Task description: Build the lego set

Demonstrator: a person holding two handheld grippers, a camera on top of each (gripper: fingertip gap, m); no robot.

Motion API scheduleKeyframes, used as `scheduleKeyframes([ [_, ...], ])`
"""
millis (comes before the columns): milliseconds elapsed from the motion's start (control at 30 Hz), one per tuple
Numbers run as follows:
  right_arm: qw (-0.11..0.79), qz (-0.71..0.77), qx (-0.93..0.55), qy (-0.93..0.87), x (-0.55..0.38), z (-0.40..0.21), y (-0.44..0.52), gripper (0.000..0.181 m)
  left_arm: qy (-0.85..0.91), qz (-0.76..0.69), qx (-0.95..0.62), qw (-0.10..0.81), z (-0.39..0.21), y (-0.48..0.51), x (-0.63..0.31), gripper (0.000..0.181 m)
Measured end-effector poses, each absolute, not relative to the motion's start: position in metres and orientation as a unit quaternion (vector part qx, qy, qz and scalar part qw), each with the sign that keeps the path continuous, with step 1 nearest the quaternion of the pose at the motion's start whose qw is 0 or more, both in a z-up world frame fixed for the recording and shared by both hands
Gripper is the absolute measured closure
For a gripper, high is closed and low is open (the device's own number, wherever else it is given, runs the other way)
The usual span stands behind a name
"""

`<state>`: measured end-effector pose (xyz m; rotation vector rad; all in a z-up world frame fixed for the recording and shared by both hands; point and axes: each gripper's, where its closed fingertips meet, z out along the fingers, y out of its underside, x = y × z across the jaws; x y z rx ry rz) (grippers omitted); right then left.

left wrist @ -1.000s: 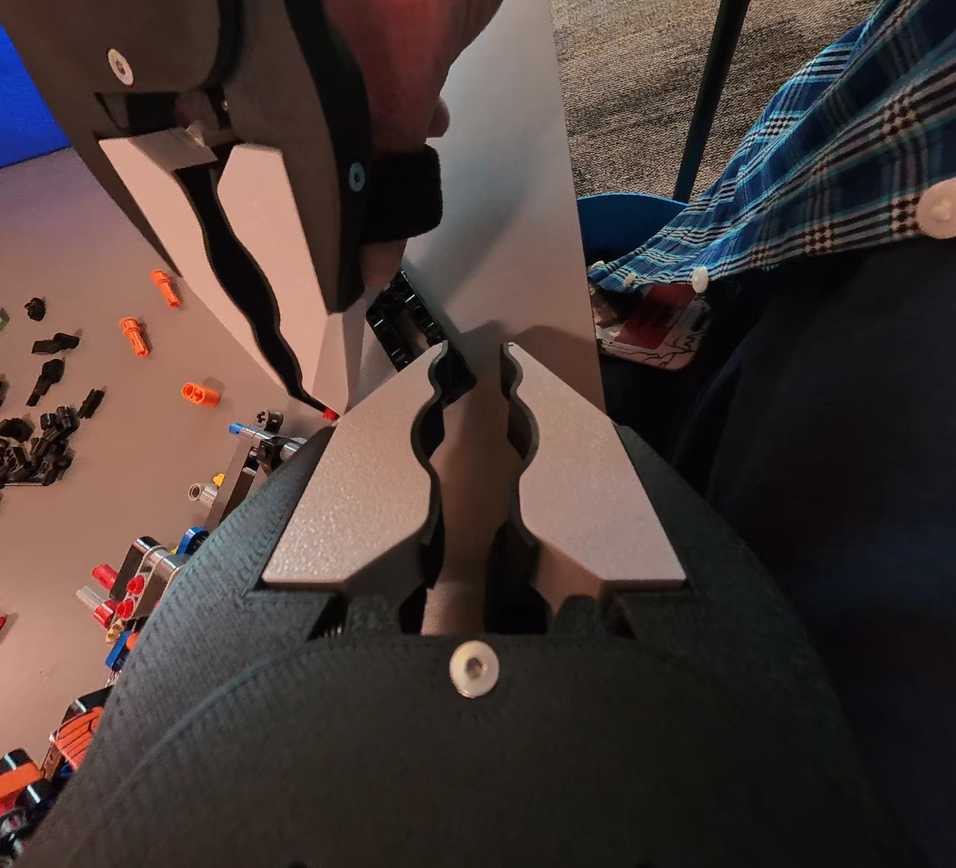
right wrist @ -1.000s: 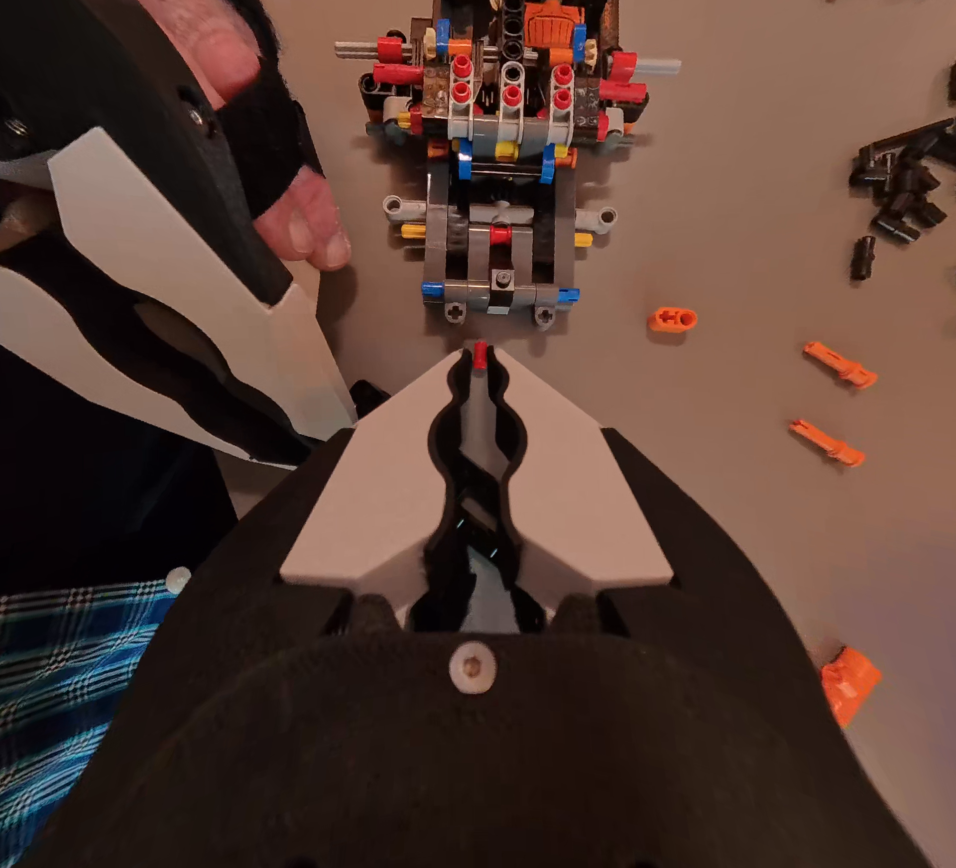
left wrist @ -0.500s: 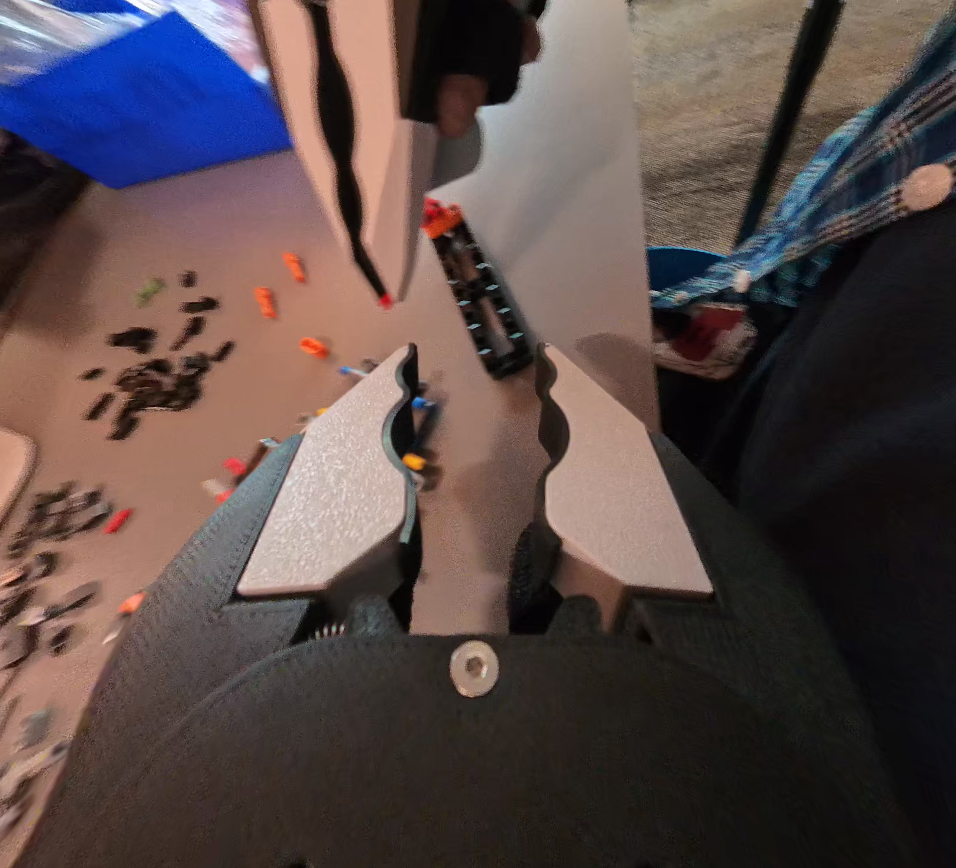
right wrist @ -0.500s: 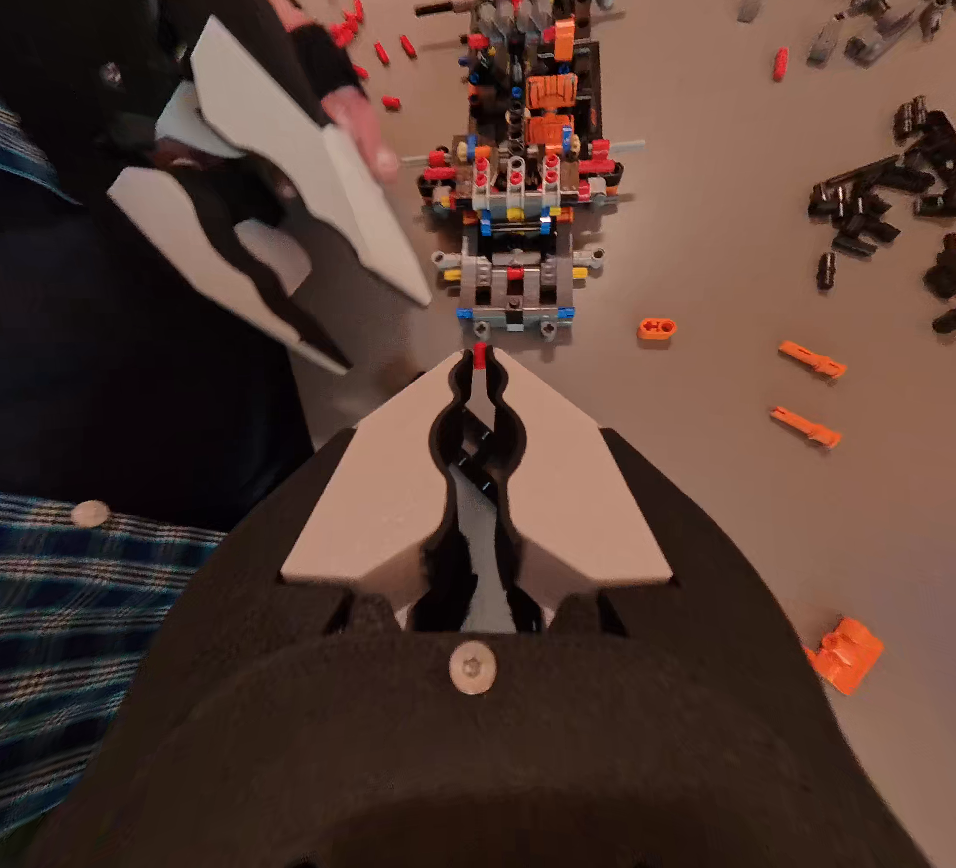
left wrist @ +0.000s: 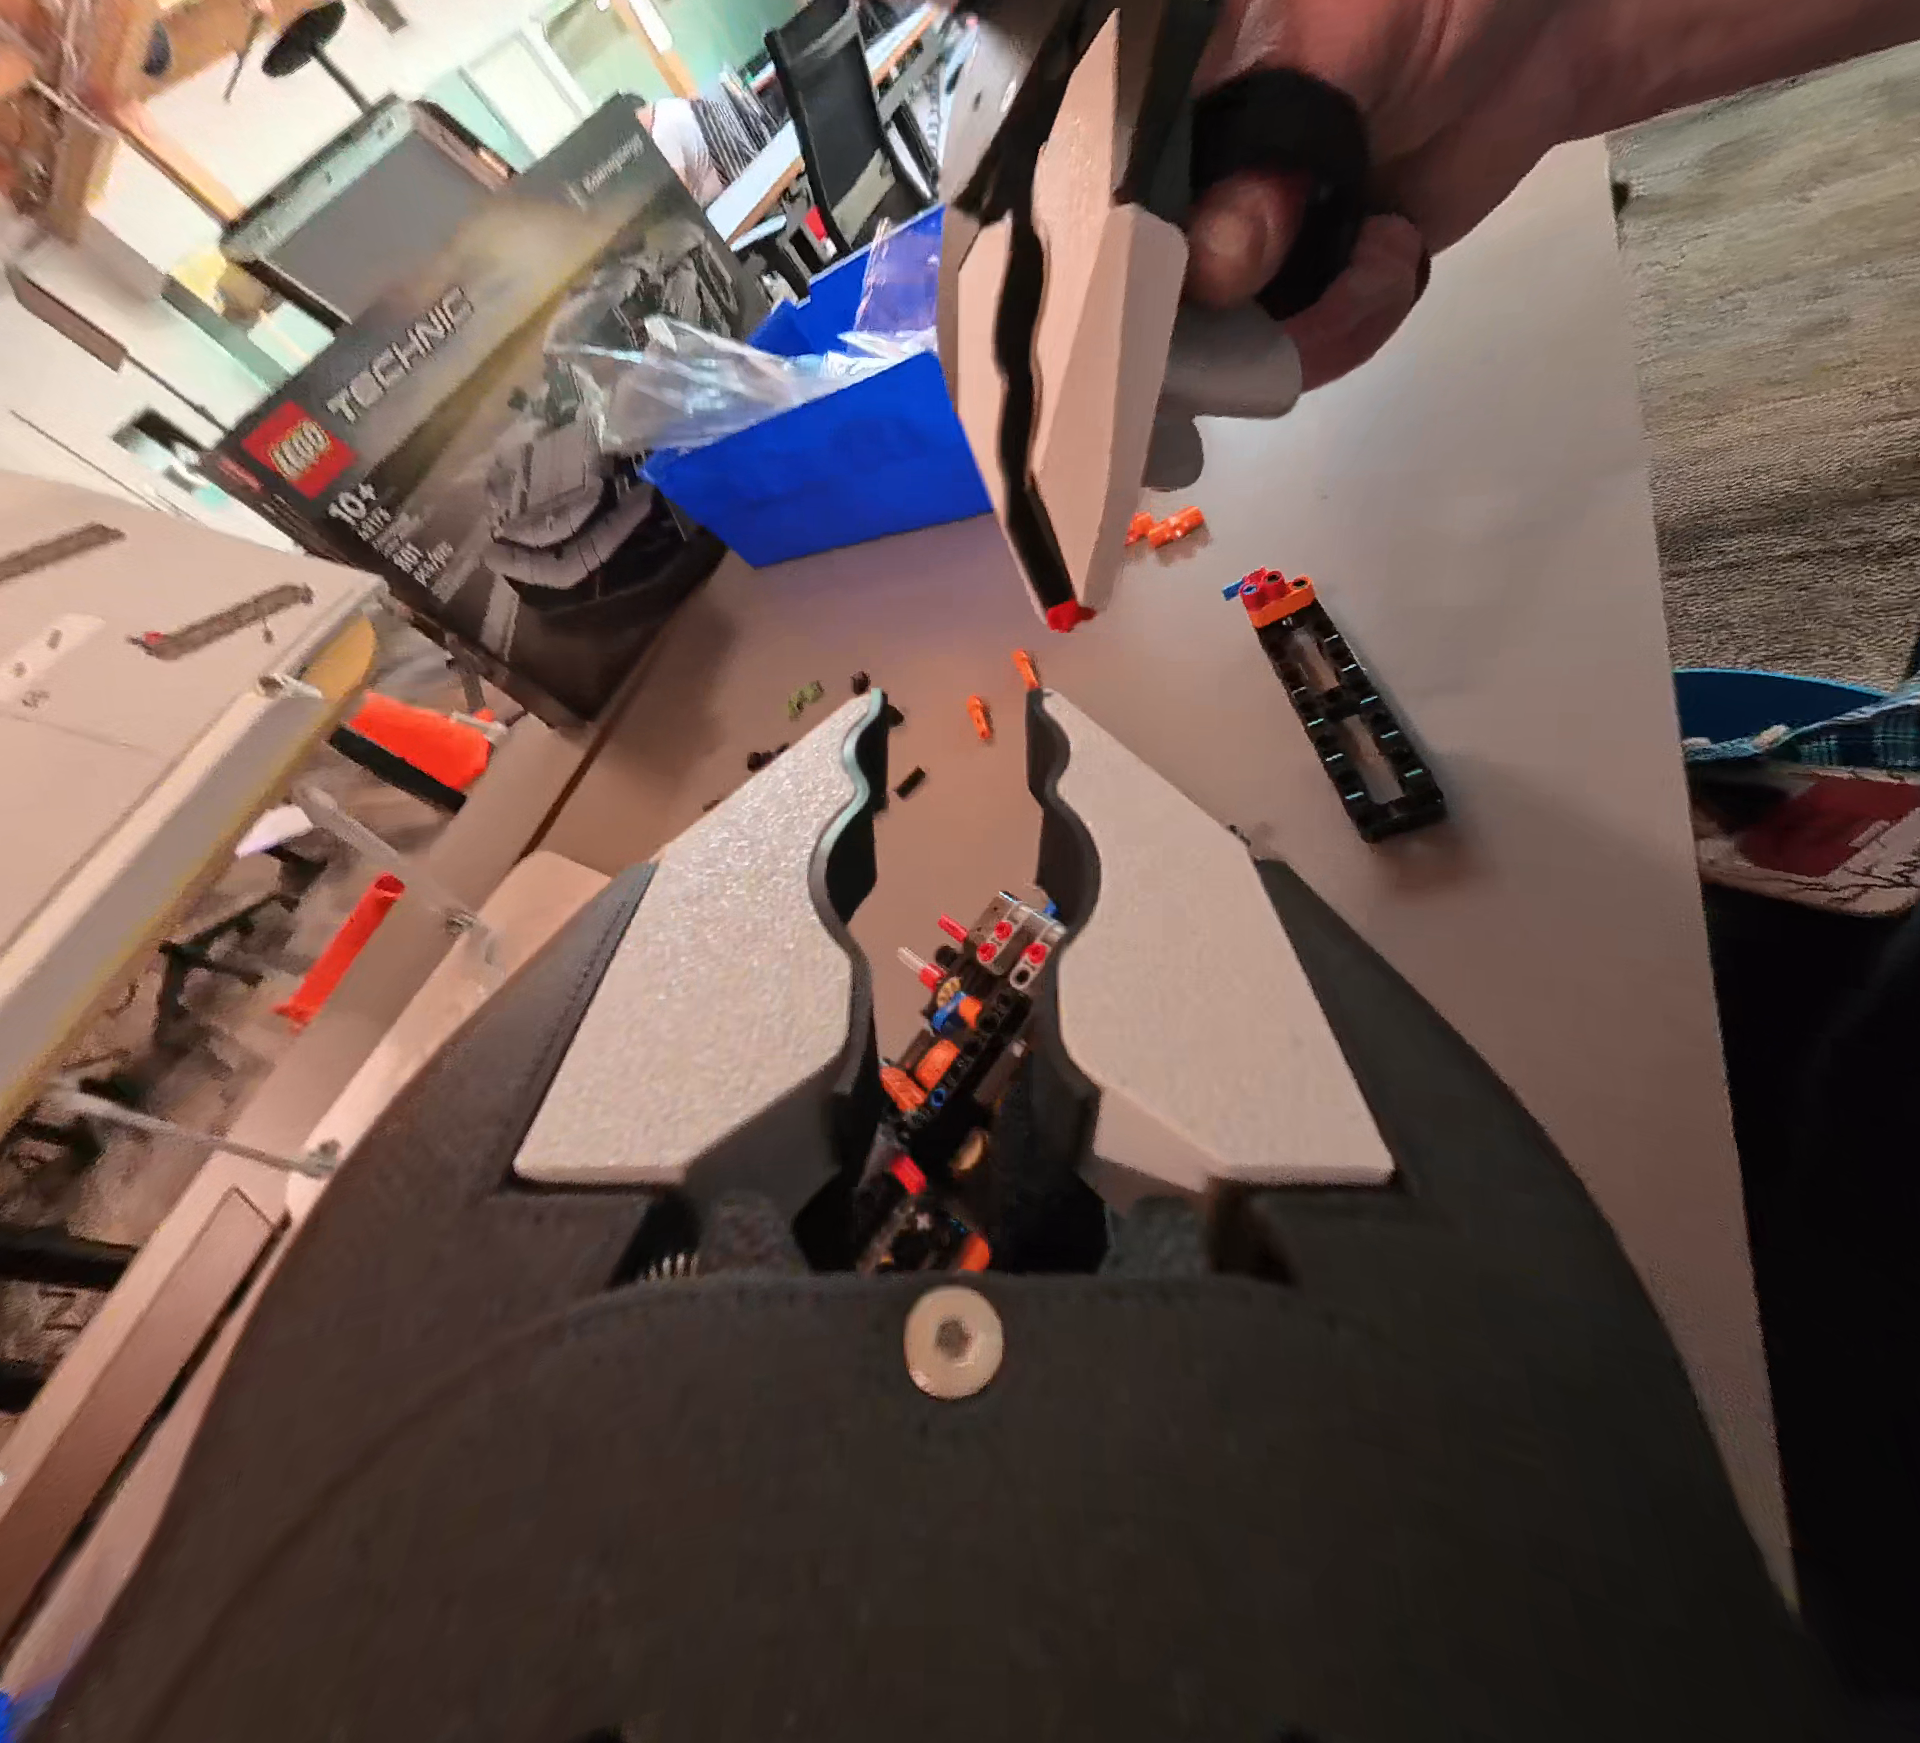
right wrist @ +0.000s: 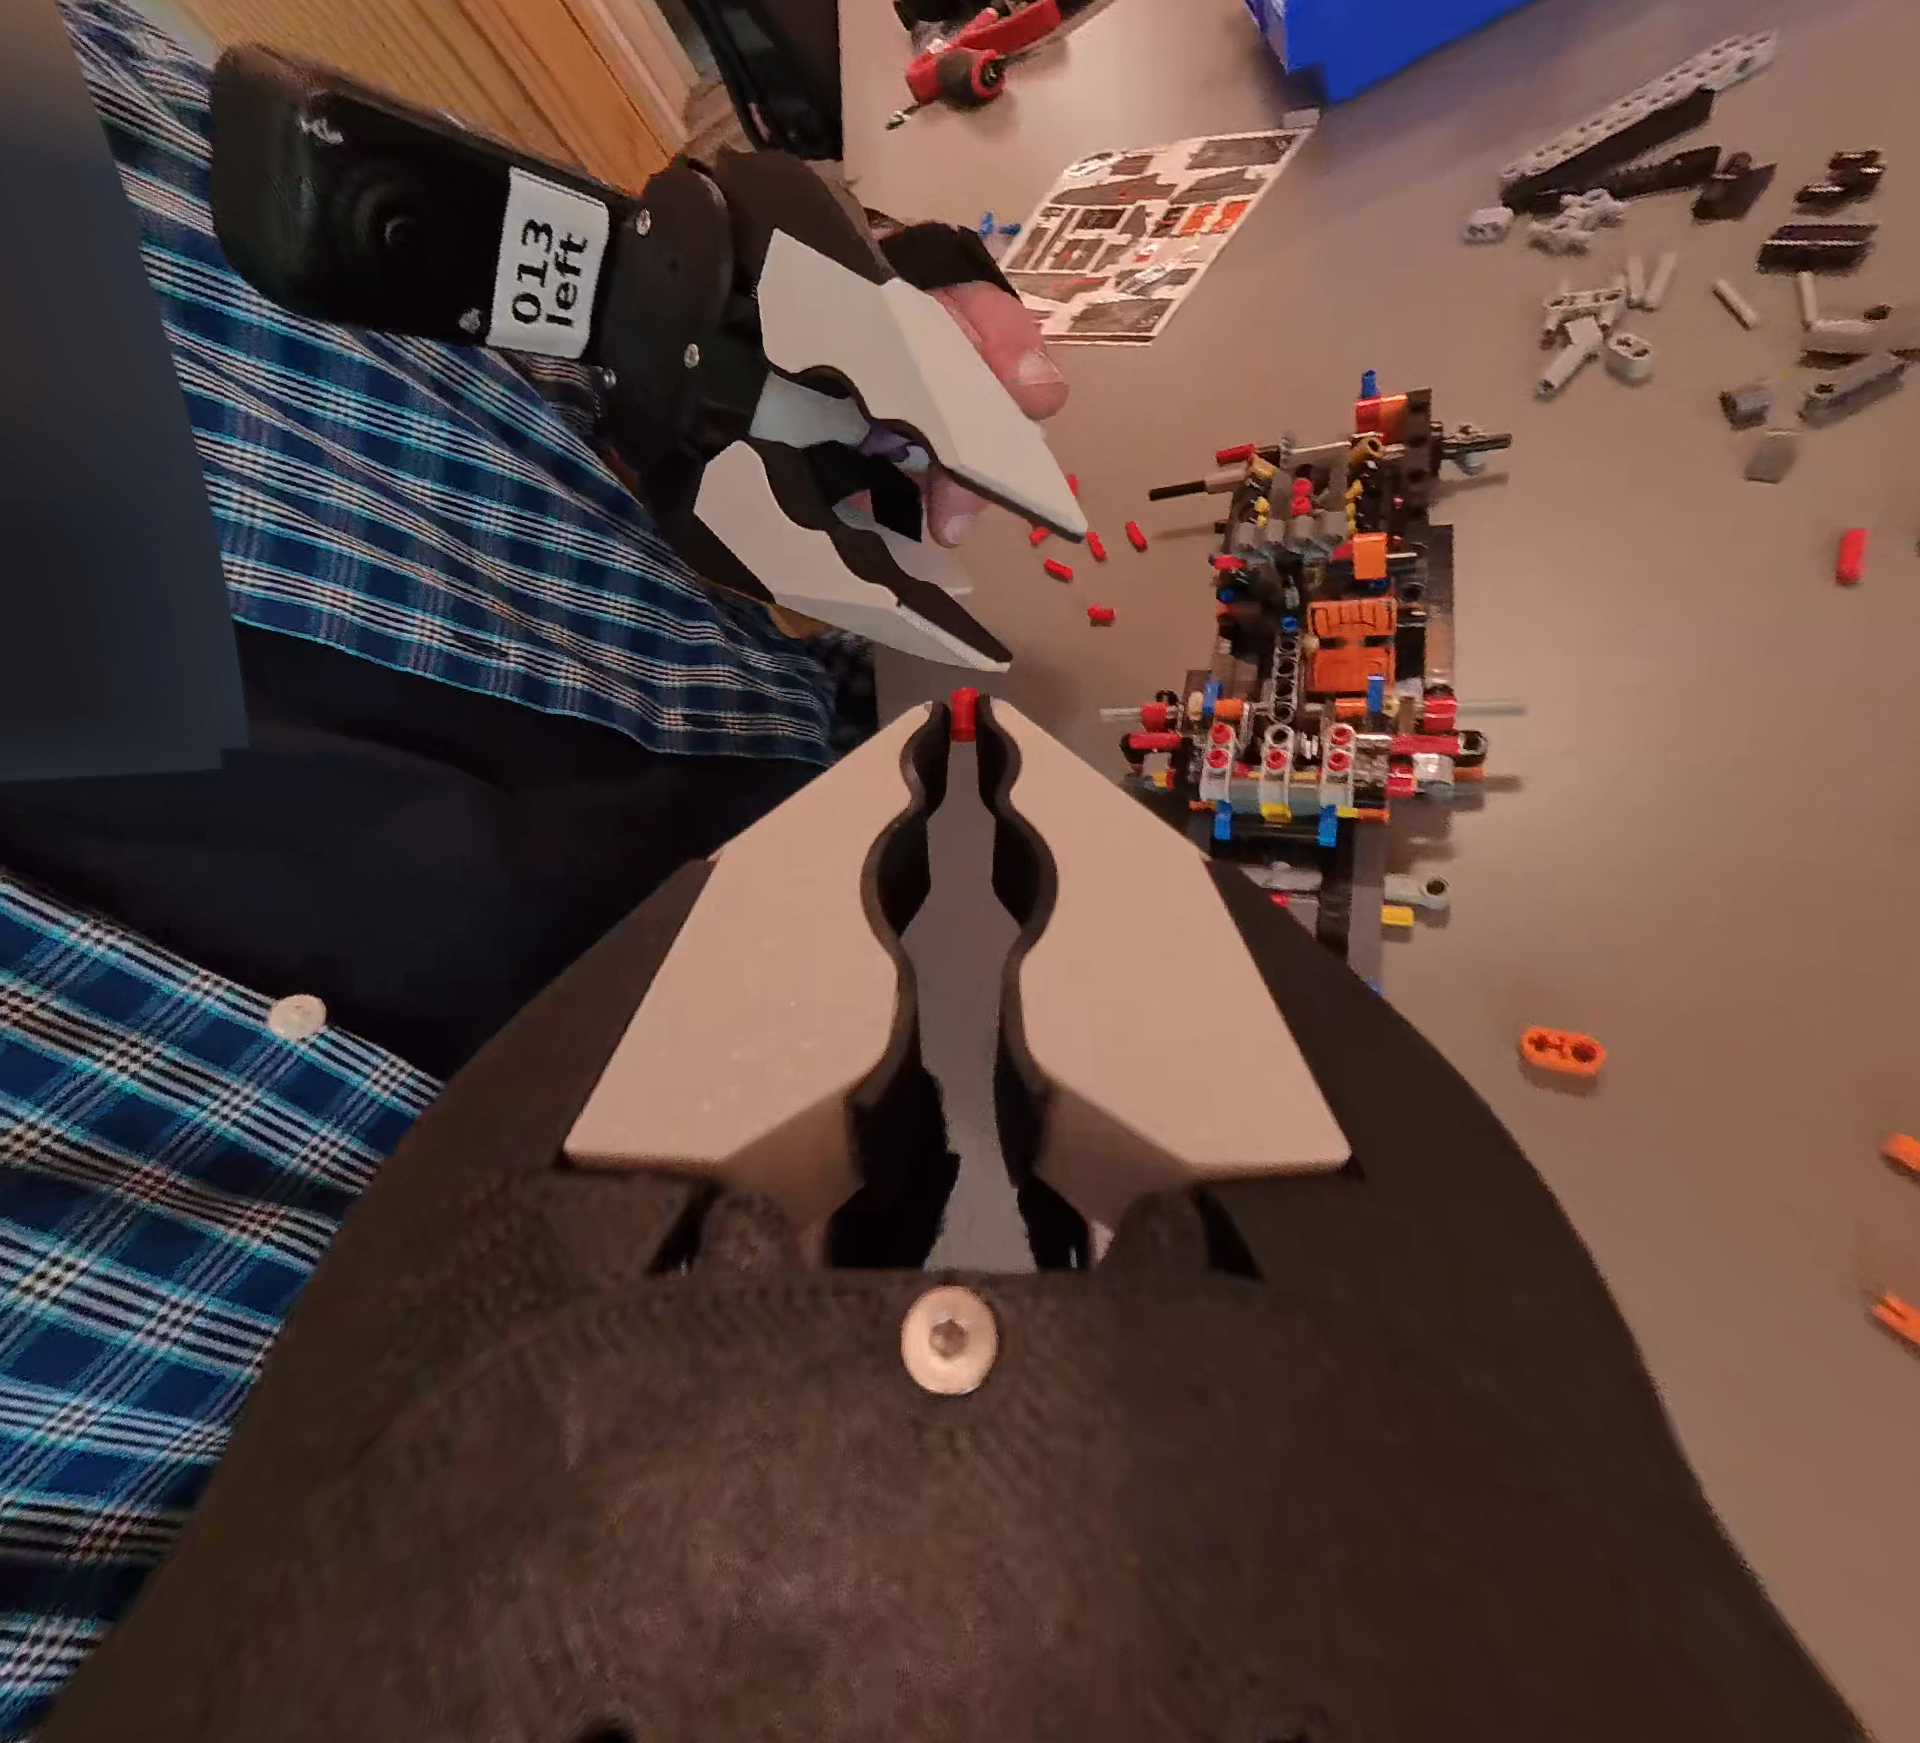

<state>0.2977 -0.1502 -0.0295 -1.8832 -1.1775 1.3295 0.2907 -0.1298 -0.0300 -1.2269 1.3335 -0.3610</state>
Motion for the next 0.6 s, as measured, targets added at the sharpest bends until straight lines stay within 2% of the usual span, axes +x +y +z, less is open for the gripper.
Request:
scheduleKeyframes([
  [300, 0.246, 0.532, -0.685, -0.432, 0.291, -0.024, -0.154, 0.179, 0.609, -0.172, -0.485, 0.603, -0.028, -0.148, 0.298, 0.158],
  [467, 0.222, 0.552, -0.679, -0.430, 0.288, -0.024, -0.157, 0.179, 0.626, -0.154, -0.464, 0.608, -0.028, -0.153, 0.302, 0.170],
  [600, 0.211, 0.563, -0.684, -0.413, 0.288, -0.026, -0.154, 0.179, 0.629, -0.130, -0.463, 0.611, -0.031, -0.150, 0.302, 0.173],
])
